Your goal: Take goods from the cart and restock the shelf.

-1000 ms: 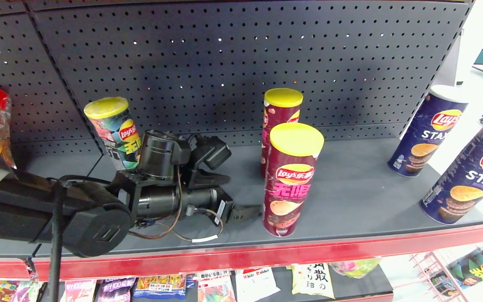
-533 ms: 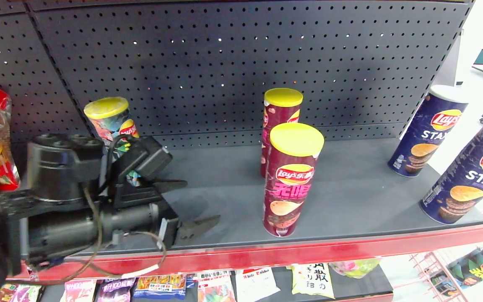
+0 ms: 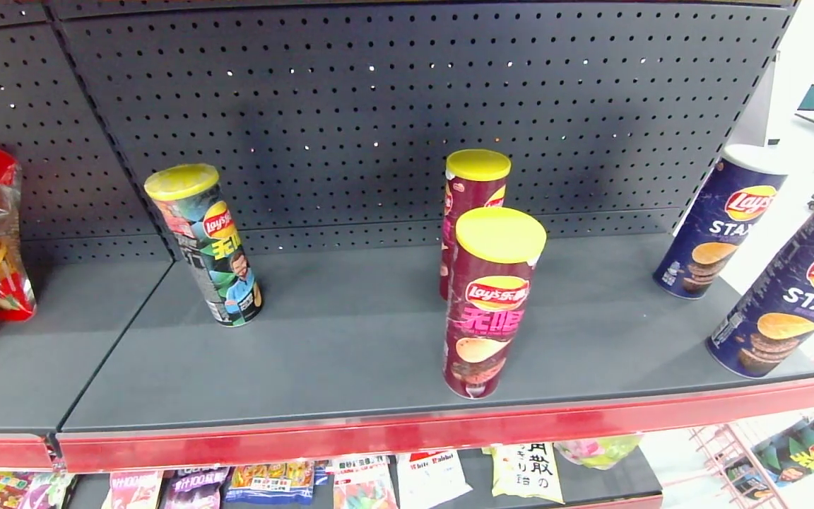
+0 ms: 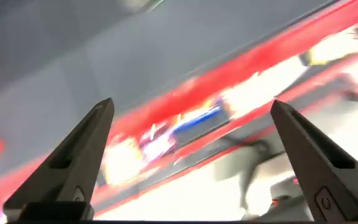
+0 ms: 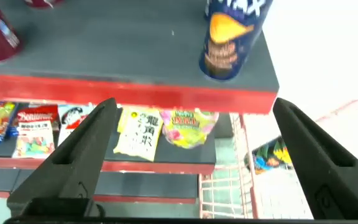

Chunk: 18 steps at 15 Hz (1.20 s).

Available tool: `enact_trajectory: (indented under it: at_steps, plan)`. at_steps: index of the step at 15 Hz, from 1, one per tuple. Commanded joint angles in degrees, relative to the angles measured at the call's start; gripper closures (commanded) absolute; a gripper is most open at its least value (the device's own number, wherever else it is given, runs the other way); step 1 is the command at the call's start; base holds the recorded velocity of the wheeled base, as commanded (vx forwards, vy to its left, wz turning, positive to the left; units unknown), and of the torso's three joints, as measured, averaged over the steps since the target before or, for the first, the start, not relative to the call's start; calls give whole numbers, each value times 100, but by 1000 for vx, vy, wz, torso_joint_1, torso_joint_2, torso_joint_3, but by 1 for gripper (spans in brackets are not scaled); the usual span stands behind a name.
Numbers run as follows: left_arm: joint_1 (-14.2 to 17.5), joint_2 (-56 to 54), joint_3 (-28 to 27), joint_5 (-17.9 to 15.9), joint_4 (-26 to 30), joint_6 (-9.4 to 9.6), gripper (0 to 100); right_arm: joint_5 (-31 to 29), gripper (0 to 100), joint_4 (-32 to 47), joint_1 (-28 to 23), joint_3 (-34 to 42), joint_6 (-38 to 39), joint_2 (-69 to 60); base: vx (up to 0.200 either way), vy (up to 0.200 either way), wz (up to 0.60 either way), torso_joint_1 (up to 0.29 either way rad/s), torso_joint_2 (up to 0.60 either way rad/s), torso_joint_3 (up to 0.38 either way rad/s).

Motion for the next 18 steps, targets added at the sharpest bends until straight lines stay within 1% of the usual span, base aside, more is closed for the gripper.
enact_trajectory:
  at_steps: [1, 2, 3, 4, 5, 6, 7, 8, 10, 16, 17, 18]
  plan:
    - [556, -1968, 132, 623, 739, -38, 0, -28, 0, 38, -28, 247, -21, -403, 0, 0, 0, 0, 0, 0]
    - [750, -2074, 114, 623, 739, -74, 0, -37, 0, 47, -28, 273, -30, -464, 0, 0, 0, 0, 0, 0]
    - [776, -2126, 97, 587, 739, -118, 0, -46, 0, 47, -28, 291, -56, -464, 0, 0, 0, 0, 0, 0]
    - [680, -2258, 123, 526, 836, -109, 0, -89, 0, 47, -54, 361, -83, -464, 0, 0, 0, 0, 0, 0]
    - [680, -2249, 123, 535, 906, -21, 0, -160, 0, 47, -71, 361, -83, -456, 0, 0, 0, 0, 0, 0]
    - [671, -2232, 123, 535, 871, 252, 0, -309, 0, 47, -80, 352, -83, -438, 0, 0, 0, 0, 0, 0]
    - [671, -2232, 123, 543, 845, 313, 0, -423, 0, 56, -80, 361, -83, -438, 0, 0, 0, 0, 0, 0]
    - [671, -2258, 123, 552, 853, 331, 0, -467, 0, 65, -80, 370, -83, -438, 0, 0, 0, 0, 0, 0]
    - [671, -2267, 123, 675, 853, 331, 0, -467, 0, 65, -80, 370, -109, -429, 0, 0, 0, 0, 0, 0]
    - [671, -2293, 123, 702, 836, 339, 0, -459, 0, 65, -71, 405, -223, -438, -200, 0, 0, 6, 2, 2]
    - [671, -2293, 123, 702, 836, 348, 0, -459, 0, 65, -71, 414, -232, -447, 0, 0, 0, 0, 0, 0]
    - [671, -2328, 123, 702, 818, 445, 0, -450, 0, 65, -71, 440, -232, -456, 0, 0, 0, 0, 0, 0]
